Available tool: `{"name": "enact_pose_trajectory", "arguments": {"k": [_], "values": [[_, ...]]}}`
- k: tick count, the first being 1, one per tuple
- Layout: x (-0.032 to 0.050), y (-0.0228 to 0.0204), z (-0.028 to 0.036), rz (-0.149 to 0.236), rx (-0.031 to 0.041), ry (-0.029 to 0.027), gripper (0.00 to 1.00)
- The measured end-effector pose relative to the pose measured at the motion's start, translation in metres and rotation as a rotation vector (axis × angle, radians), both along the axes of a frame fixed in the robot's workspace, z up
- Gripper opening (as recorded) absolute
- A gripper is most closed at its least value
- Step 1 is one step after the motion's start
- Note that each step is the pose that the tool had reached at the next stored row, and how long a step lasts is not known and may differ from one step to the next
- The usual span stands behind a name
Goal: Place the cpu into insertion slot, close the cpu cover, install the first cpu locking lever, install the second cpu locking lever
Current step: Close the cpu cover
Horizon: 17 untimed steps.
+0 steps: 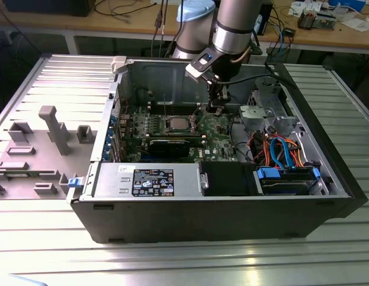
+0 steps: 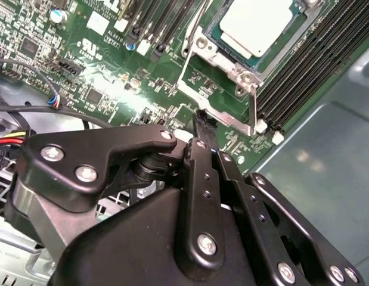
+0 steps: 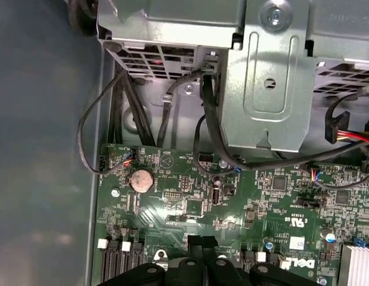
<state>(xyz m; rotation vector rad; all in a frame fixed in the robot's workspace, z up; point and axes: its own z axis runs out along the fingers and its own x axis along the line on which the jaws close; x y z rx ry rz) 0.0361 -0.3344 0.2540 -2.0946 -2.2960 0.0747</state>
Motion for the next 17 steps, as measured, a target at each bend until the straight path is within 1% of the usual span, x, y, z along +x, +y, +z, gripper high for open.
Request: {"name": "enact_pose_trajectory", "arguments": {"k": [7, 12, 17], "values": [[-0.0134, 0.0000, 0.0000, 0.000, 0.0021, -0.0007, 0.11], [-0.0198, 0.0000, -0.0003, 0.000, 0.0031, -0.0009, 0.11], [-0.0288, 0.0000, -0.0018, 0.000, 0.0030, -0.0008, 0.11]]}}
